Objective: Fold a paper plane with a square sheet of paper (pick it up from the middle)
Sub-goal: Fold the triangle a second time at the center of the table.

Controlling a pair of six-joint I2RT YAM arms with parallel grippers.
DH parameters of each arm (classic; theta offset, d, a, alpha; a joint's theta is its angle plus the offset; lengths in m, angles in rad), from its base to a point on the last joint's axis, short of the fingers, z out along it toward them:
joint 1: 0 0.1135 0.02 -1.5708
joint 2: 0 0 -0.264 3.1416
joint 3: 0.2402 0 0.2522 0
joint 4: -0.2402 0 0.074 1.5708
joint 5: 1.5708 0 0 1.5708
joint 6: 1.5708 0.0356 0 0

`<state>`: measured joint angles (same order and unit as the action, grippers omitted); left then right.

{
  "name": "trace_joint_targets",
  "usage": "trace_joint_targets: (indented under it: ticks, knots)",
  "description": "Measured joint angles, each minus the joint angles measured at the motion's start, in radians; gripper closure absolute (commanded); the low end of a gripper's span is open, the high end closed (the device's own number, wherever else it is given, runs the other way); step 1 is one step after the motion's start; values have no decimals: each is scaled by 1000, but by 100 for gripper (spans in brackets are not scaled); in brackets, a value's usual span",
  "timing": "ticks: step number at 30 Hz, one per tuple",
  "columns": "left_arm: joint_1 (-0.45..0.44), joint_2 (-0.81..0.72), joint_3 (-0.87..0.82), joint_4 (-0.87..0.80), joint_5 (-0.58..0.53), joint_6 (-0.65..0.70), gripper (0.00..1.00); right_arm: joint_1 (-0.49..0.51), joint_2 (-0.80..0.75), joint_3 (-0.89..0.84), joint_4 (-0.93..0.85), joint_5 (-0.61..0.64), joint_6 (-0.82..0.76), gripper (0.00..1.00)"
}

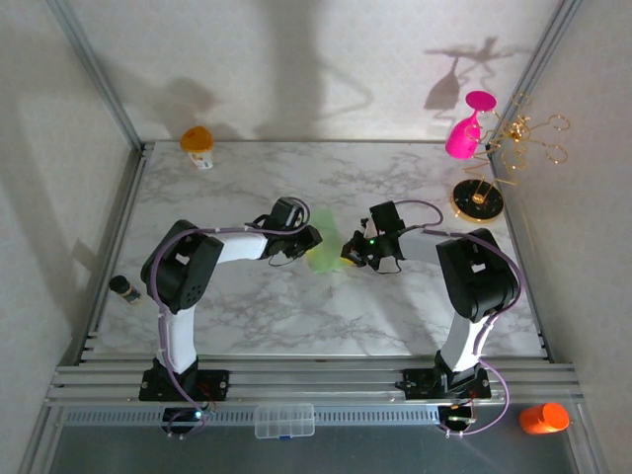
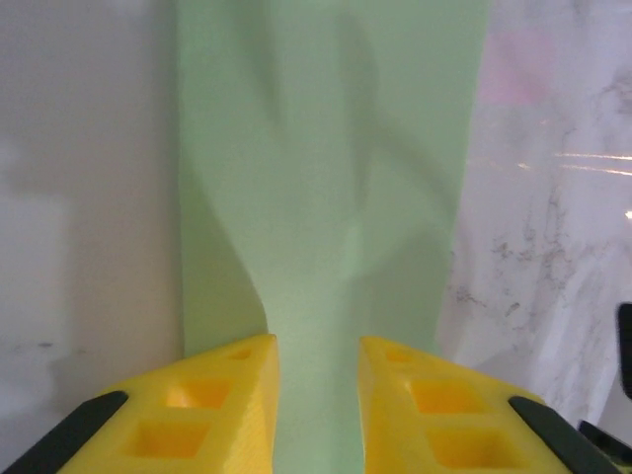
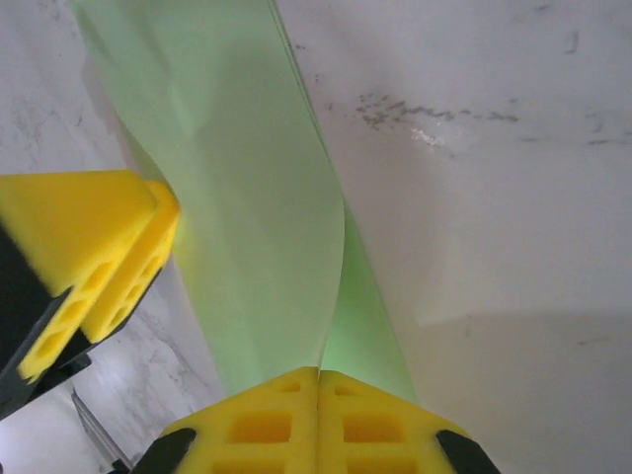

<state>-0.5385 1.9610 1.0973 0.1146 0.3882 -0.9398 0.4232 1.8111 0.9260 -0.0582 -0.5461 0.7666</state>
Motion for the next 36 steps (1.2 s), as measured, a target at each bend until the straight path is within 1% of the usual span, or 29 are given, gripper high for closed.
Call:
trace_joint_targets:
  ticks: [6,12,17,25,32,36]
  knots:
    - [3,-76,-22,67,3,4,71,0,-33,-55,0,3,8,100]
    - [5,-69,-34,91,-13,3,75,3,-117,-154,14,3,62,100]
    - [5,-59,-36,86,-32,3,77,13,-157,-186,29,5,111,100]
    - [5,18,-35,78,-34,3,82,18,-158,-183,34,9,116,100]
    - [6,23,-35,84,-30,4,82,45,-157,-135,34,2,82,100]
    - [6,24,-34,84,-29,5,82,68,-128,-86,44,-8,57,100]
